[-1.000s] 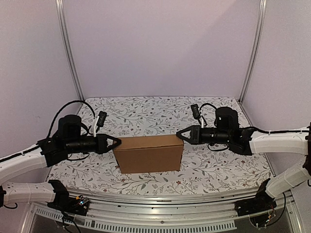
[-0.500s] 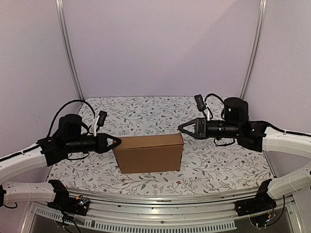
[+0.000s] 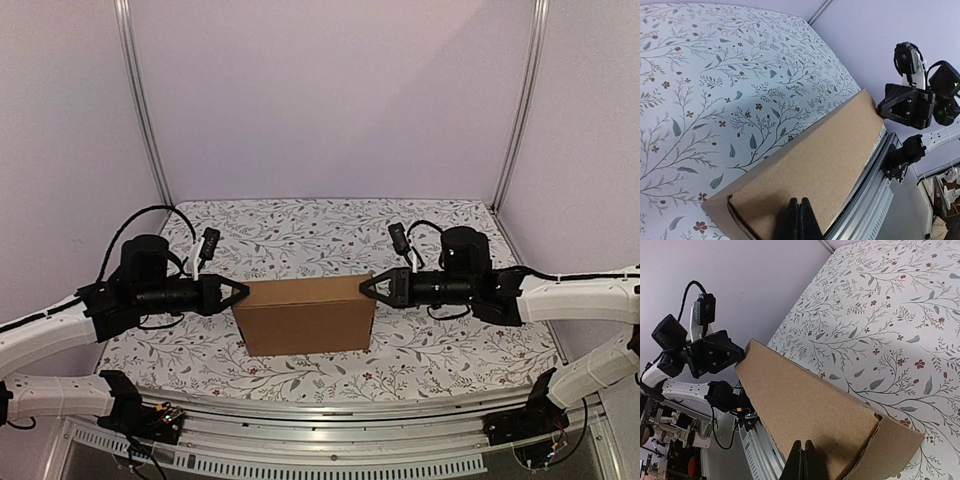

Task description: Fold the paper box

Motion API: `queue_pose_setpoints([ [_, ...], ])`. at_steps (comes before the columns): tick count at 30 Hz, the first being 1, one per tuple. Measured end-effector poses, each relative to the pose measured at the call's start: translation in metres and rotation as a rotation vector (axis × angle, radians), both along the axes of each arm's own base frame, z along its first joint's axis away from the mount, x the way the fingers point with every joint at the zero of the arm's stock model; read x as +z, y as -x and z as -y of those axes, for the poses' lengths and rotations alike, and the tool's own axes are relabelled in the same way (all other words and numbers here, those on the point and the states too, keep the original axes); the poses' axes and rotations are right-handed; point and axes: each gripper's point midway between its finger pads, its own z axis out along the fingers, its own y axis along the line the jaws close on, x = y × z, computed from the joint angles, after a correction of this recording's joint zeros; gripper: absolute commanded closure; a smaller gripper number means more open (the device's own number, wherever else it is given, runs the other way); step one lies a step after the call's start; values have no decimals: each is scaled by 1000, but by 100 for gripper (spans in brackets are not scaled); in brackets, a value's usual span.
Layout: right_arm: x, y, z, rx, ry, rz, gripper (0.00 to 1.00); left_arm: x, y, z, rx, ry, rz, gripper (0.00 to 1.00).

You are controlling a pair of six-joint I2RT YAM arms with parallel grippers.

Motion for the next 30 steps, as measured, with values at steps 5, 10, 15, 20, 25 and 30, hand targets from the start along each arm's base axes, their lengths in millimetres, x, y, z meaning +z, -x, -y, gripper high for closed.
queue_pose_setpoints([
  [5,2,1,4,-12,31,-1,100,0,0,0,1,0,1,100],
  [10,9,2,5,-17,89,2,100,3,-1,0,5,-2,1,100],
  [15,31,19,-5,23,111,60,100,7,1,-2,4,-22,-23,95],
  [20,42,46,-14,50,129,136,100,28,2,-4,4,-39,-20,83],
  [25,22,66,-22,9,201,179,100,77,-12,-9,50,-50,93,61],
  [30,-27,85,-30,-57,315,179,100,83,-35,-14,127,-127,134,22],
])
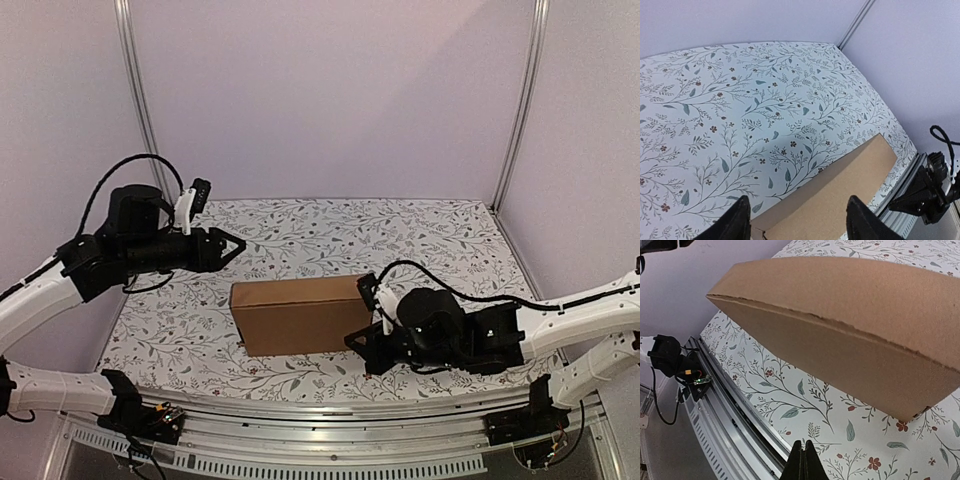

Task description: Fold the paper box

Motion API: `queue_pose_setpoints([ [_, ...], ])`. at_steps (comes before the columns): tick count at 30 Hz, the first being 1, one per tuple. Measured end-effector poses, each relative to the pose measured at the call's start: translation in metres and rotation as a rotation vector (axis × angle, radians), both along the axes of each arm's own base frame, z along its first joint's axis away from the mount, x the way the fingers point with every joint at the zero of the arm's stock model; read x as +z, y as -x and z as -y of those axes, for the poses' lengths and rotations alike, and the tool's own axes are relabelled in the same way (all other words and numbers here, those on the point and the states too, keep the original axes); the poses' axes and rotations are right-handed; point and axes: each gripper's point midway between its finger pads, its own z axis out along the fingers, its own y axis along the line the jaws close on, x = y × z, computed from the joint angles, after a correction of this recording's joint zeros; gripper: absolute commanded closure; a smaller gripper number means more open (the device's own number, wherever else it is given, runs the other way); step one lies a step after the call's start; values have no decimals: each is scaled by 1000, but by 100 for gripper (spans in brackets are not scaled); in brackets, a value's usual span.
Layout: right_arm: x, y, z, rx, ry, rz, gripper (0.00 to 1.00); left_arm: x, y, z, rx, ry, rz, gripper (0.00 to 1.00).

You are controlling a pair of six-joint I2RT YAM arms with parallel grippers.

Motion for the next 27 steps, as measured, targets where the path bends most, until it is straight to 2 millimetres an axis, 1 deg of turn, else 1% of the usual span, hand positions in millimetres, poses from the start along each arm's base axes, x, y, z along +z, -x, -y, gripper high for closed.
queue_pose_setpoints([
  [2,-24,4,2,-53,37,-16,100,-11,-9,-2,30,-42,-9,2],
  [7,-70,0,14,-207,74,-71,100,-41,-29,-5,79,-107,-72,0],
  [10,-83,-5,20,-290,68,-94,100,-56,-37,-3,86,-120,-113,0],
  [14,-93,-13,23,-393,30,-121,100,-65,-39,5,65,-106,-143,6],
  [18,-100,-20,24,-478,-21,-145,100,-72,-39,14,37,-86,-177,14],
  [22,-106,-25,18,-531,-84,-181,100,-87,-37,21,11,-87,-235,30],
  [25,-118,-29,14,-556,-108,-215,100,-96,-35,26,-14,-85,-270,42],
  [27,-125,-34,10,-569,-124,-237,100,-99,-33,29,-28,-78,-291,48],
])
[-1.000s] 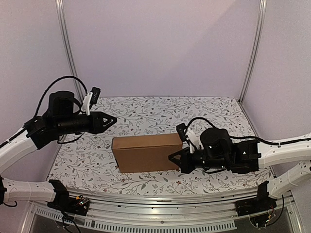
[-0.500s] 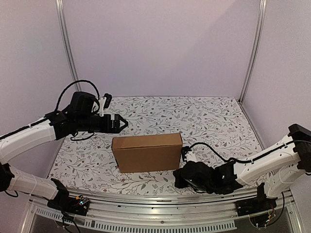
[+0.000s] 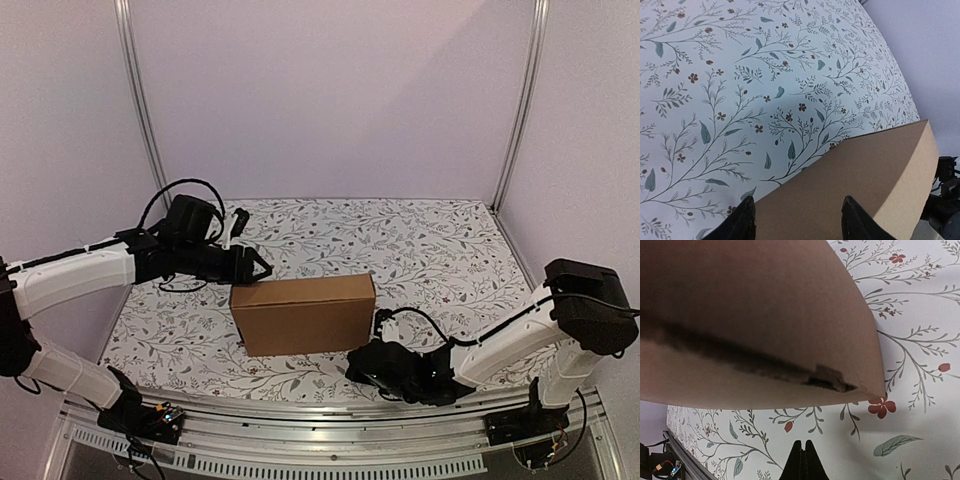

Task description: Fold the paper box

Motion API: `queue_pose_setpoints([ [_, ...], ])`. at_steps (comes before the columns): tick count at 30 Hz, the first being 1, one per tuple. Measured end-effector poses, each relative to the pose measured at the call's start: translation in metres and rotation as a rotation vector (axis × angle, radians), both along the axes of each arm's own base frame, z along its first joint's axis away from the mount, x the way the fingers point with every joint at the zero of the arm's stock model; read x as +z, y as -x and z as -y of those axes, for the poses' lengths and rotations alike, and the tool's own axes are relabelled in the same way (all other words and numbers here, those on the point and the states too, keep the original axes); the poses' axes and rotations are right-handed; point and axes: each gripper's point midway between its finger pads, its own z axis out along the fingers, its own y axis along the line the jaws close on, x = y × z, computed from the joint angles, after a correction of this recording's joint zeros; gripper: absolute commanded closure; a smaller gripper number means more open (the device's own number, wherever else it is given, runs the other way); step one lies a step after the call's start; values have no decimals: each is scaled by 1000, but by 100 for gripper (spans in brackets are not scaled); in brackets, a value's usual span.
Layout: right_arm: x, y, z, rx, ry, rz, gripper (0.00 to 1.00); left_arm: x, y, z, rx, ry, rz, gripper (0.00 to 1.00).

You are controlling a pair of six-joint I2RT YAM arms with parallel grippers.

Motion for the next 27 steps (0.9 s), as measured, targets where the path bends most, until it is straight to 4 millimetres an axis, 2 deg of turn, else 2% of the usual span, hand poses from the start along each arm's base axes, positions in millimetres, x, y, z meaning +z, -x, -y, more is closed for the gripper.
queue_pose_setpoints([
  [2,-6,-7,-5,-18,-32,-19,100,-2,2,3,-13,8,-17,52],
  [7,-14,-28,-15,-55,-112,-57,100,0,9,12,-50,34,-38,56],
  [19,-11,-70,-47,-87,-231,-85,100,4,38,42,-166,65,-62,71],
  [27,-11,-105,-63,-108,-267,-85,100,2,41,55,-185,91,-73,77],
])
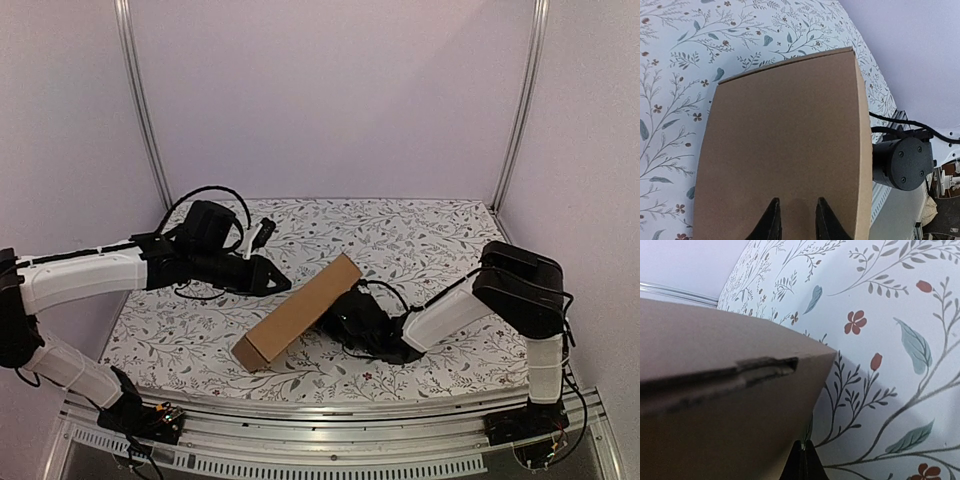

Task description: Fold the paper box

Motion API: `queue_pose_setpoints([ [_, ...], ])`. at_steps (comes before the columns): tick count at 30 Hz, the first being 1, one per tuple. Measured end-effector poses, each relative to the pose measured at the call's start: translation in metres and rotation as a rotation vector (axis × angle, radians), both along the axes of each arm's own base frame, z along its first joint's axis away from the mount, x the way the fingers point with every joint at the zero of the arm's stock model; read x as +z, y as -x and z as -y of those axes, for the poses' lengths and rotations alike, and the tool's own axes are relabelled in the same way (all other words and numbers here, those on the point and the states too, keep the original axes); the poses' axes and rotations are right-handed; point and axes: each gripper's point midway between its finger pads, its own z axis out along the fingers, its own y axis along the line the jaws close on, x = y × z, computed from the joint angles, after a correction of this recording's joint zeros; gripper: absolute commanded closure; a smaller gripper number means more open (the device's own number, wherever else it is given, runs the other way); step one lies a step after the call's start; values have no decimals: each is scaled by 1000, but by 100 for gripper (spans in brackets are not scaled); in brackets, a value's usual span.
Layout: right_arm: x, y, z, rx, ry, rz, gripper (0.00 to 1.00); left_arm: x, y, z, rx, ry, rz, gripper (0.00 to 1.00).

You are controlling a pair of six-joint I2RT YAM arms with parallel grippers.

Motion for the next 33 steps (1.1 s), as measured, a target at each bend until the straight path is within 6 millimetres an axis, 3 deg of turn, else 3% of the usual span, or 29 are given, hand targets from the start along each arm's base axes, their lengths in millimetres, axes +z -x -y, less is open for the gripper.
queue_pose_setpoints([
  [5,-5,-21,3,-13,20,-2,100,-8,-2,2,8,3,-10,78],
  [10,-12,-44,25,-42,68,-6,100,-18,-4,0,25,-10,-21,78],
  [14,-17,-60,51,-68,107,-1,100,-21,-8,-3,50,-25,-10,77],
  [19,-16,-72,100,-104,192,2,100,-23,-14,-17,106,-51,14,74],
  [22,-14,-75,129,-107,263,-3,100,-17,-19,-29,154,-59,45,66],
  [24,-10,-74,142,-92,318,4,100,-13,-22,-41,196,-69,70,60],
  [27,13,-72,149,-41,390,45,100,-11,-25,-61,271,-97,105,41],
  [29,33,-68,149,2,421,82,94,-12,-25,-74,319,-124,122,28],
  [33,66,-62,152,68,466,144,98,-24,-24,-102,420,-189,133,23],
])
